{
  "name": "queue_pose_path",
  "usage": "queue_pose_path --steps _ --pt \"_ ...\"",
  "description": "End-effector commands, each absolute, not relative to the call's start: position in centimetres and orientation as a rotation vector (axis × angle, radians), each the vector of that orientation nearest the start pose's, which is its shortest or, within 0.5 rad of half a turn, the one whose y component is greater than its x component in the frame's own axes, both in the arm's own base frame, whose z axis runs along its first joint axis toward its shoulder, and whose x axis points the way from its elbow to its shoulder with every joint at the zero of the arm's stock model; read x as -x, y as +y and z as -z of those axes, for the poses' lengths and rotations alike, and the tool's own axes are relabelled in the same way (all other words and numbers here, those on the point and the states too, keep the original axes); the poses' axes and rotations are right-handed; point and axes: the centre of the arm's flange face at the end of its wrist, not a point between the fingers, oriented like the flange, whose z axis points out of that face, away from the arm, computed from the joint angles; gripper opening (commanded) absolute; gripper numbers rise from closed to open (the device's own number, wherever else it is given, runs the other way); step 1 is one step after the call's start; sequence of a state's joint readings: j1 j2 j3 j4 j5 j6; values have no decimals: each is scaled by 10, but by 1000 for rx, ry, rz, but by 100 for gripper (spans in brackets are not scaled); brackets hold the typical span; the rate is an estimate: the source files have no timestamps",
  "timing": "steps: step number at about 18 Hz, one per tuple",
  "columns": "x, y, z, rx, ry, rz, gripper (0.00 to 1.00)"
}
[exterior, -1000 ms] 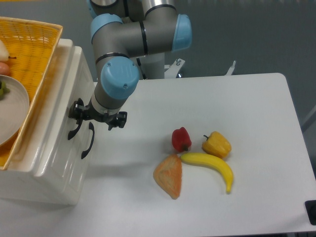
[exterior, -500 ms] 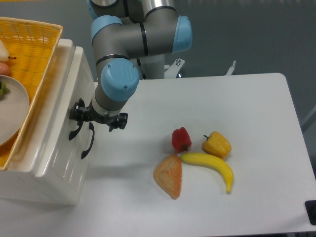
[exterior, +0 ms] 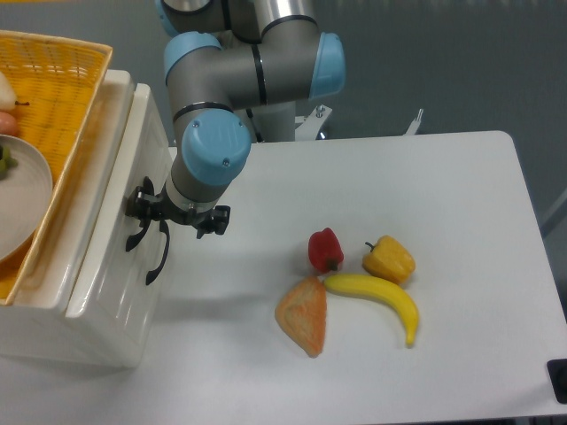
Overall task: Slide open the top white drawer
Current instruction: 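Pull the handle outward, sliding the upper drawer open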
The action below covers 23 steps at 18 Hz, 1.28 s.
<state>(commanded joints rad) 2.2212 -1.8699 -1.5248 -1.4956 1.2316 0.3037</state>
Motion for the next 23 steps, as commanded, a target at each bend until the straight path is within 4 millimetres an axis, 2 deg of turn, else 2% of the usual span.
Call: queue_pose_path --steps 16,23 --pt "237 571 -362 3029 -556 579 100" --pt "236 567 -359 3051 -440 575 100"
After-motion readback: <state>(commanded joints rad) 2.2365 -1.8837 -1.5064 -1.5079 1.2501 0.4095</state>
